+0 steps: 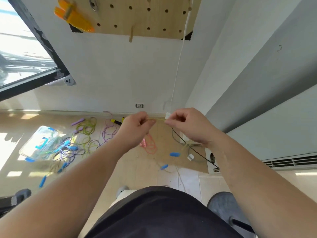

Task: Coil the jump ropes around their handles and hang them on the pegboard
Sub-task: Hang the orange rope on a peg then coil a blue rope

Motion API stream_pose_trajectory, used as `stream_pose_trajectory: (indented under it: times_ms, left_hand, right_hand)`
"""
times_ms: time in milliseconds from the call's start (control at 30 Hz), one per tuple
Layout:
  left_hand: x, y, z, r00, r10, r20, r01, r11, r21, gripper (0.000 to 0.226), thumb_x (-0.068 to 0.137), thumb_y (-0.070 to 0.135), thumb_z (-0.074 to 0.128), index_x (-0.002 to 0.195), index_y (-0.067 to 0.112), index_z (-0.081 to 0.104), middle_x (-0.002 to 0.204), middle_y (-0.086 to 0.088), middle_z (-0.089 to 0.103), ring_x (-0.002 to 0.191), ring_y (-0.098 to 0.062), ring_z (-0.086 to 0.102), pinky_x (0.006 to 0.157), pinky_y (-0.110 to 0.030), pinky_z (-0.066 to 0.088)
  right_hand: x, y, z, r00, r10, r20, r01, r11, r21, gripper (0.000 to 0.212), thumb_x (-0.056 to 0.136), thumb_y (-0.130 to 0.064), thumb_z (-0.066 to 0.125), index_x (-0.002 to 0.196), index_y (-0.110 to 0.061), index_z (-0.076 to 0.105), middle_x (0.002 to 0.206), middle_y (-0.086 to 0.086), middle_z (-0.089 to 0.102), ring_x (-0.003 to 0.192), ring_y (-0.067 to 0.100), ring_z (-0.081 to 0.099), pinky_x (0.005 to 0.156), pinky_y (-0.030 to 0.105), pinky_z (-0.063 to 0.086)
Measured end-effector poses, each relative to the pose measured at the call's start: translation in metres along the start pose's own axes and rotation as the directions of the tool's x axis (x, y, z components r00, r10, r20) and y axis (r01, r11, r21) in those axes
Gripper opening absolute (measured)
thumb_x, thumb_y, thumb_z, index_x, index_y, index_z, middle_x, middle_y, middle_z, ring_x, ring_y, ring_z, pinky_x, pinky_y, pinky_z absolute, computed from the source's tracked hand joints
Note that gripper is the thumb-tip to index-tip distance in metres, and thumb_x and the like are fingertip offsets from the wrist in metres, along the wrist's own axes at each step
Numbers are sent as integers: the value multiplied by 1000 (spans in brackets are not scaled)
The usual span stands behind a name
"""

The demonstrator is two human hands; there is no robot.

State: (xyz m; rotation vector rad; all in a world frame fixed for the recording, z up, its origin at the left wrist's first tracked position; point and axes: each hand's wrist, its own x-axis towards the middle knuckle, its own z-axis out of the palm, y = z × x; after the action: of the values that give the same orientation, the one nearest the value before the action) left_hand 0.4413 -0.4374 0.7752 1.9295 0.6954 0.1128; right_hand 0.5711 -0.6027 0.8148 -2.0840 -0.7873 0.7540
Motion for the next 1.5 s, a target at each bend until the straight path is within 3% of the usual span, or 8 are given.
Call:
stream_pose_trajectory:
  times_ms: [133,300,733,833,1033,1200,1367,1500]
  left_hand:
    - [7,11,-13,994,39,-99,-38,999,16,49,89,21,71,62,10,32,56,2,29,56,-19,31,58,-32,27]
    - [9,29,-26,959,-22,-283,-45,973,-227,50,91,19,69,61,17,28,58,4,17,46,-15,19,49,-25,19]
    - [27,21,-90,737,-284,-613,25,918,-396,44,75,31,67,70,5,33,73,-16,19,73,-38,20,62,-49,15]
    - [26,10,-92,720,-312,-620,99,930,-353,39,79,32,65,66,12,34,67,-7,23,68,-32,25,59,-43,19]
    - [24,-40,-78,797,-359,-485,332,932,-145,30,83,33,61,84,3,62,74,-16,60,68,-25,54,62,-33,43]
    - [19,-60,-51,854,-423,-303,428,902,-56,19,96,23,57,111,18,66,79,-4,57,64,-24,49,61,-31,39]
    - [-8,-25,-15,977,-198,-86,184,972,-147,51,82,54,66,129,37,59,123,8,62,111,-14,61,94,-36,48]
    - [-24,-11,17,950,-7,311,56,987,-149,25,90,51,64,105,32,69,100,6,75,100,-14,70,94,-39,52]
  right_hand:
    - [-5,52,-7,999,31,-12,-33,938,-345,3,88,-22,70,91,-23,69,70,-12,55,66,5,51,63,21,40]
    - [-16,118,6,976,209,57,-160,872,-462,19,96,-25,59,82,-22,71,75,-9,62,76,15,60,62,28,41]
    - [-16,172,15,931,346,114,-276,874,-400,16,100,-31,58,89,-22,65,87,-3,66,81,15,60,72,31,48]
    - [-14,167,11,919,384,88,-361,910,-203,24,105,-30,49,90,-21,65,87,0,69,84,17,65,77,34,53]
    - [-17,112,5,915,383,126,-399,815,420,28,107,-26,47,103,-6,67,98,16,68,90,30,71,86,54,60]
    - [-19,60,5,941,315,123,-316,685,657,31,109,-30,41,100,-8,60,97,20,71,88,33,72,83,57,59]
    - [-16,24,14,972,211,99,-222,711,668,32,109,-29,42,106,-7,66,96,18,72,85,31,73,74,48,62]
    - [-14,13,24,982,159,97,-184,736,652,32,109,-26,43,112,-7,69,92,16,71,83,30,71,75,44,62]
